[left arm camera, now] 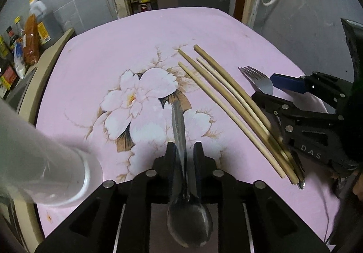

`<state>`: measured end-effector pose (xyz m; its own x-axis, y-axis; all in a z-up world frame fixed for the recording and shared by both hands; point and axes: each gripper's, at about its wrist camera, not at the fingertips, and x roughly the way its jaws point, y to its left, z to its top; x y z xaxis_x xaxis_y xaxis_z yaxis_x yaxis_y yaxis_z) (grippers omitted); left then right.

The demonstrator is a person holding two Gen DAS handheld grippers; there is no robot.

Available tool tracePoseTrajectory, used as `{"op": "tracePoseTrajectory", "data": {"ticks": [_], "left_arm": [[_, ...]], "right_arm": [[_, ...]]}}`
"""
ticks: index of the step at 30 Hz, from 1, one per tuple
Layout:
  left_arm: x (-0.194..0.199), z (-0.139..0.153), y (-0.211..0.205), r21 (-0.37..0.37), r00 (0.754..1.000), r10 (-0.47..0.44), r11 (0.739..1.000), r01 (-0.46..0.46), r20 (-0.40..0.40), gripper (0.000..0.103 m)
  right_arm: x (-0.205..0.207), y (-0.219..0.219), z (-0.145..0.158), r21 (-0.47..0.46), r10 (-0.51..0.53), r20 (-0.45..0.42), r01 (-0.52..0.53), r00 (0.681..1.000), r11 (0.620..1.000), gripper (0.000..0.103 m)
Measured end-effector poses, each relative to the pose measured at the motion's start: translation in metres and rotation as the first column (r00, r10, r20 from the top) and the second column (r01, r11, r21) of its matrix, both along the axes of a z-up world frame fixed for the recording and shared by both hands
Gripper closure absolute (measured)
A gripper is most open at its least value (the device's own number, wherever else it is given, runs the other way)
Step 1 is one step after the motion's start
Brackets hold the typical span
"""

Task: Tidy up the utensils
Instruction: 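Close the right gripper on the metal fork handle, then lift the spoon with the left tool and the fork with the right toward the holder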

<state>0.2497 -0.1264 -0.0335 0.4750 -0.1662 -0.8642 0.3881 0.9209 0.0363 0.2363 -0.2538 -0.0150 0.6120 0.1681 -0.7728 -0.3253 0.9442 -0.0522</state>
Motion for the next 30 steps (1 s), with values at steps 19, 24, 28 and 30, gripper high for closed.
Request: {"op": "tracePoseTrajectory", "data": {"ticks": [19, 24, 28, 30], "left_arm": [[-0.009, 0.011, 0.044, -0.235, 0.997, 0.053, 0.970, -0.064, -0.055, 0.097], [-0.033, 0.021, 0.051, -0.263, 0.998, 0.058, 0.963, -0.058, -0.007, 0.097], [-0.054, 0.019, 0.056, -0.244, 0.996, 0.082, 0.967, -0.070, 0.037, 0.097], [-0.057, 0.018, 0.061, -0.261, 0.996, 0.085, 0.962, -0.075, 0.025, 0.097]], "right_arm": [[-0.012, -0.008, 0.006, 0.108, -0.021, -0.016, 0.023, 1.000, 0.994, 0.081], [-0.030, -0.013, 0.014, 0.140, -0.030, 0.029, 0.026, 0.999, 0.990, 0.081], [-0.049, -0.009, 0.023, 0.149, 0.003, 0.093, -0.017, 0.996, 0.989, 0.082], [-0.056, -0.006, 0.024, 0.130, 0.012, 0.111, -0.027, 0.994, 0.991, 0.082]]}}
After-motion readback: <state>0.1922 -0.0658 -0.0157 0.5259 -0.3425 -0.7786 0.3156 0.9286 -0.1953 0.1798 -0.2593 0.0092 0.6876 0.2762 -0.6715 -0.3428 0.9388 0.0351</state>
